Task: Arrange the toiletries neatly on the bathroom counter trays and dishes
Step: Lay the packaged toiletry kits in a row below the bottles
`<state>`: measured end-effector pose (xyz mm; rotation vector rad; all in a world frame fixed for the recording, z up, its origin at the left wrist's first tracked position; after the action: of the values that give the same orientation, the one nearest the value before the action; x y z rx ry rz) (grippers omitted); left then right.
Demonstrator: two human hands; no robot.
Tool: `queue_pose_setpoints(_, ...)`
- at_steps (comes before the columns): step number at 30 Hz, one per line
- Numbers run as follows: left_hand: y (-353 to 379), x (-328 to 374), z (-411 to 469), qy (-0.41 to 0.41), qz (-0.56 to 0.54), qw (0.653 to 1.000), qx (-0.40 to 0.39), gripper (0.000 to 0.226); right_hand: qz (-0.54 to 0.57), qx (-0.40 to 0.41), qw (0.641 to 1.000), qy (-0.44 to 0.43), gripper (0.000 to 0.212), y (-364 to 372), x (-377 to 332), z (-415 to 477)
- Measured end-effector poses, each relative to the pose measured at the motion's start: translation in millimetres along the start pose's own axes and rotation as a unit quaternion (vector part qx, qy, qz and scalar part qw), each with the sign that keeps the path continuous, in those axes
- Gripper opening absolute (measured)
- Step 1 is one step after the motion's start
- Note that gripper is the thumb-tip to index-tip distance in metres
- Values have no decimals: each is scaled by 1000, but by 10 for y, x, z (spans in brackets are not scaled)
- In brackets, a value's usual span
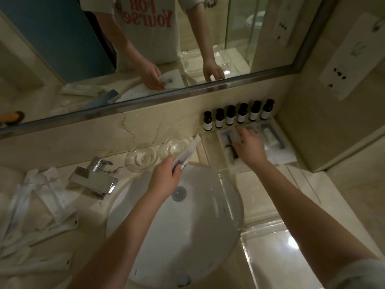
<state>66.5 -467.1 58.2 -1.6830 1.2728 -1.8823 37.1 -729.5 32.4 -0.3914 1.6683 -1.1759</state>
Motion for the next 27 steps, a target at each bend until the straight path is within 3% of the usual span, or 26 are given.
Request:
queue_pose_setpoints(4, 69, 39, -10, 9, 0, 1000, -4, 17, -34, 72, 992, -102, 36, -30, 21, -311)
queue_pose_setpoints(7, 121, 38, -8, 7, -1, 1000, -8, 19, -109, 6, 981, -161, 48, 212, -39, -465)
queue_pose_setpoints(9, 143, 29, -5, 2, -1, 1000, -8, 20, -151, -67, 974, -153, 56, 393, -62, -482)
queue_pose_setpoints(11, 150, 26, -2, 3, -1, 1000, -5, 23, -177, -91, 970, -140, 56, 468, -76, -457)
queue_pose_setpoints(27, 188, 154, 21, 4, 6, 1000, -9, 15, -157, -75, 978, -119, 52, 331, 56, -408)
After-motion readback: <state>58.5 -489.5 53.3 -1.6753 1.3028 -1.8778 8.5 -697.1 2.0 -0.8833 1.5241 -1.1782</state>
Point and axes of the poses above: each hand's wrist, its own z-axis towards the middle knuckle, its own y-axis out of the palm, x = y × z, the point moved 5 cm from there along z, towards the middle knuckle, and after that the axes turned 4 degrees about y, right-handed, at the moved point
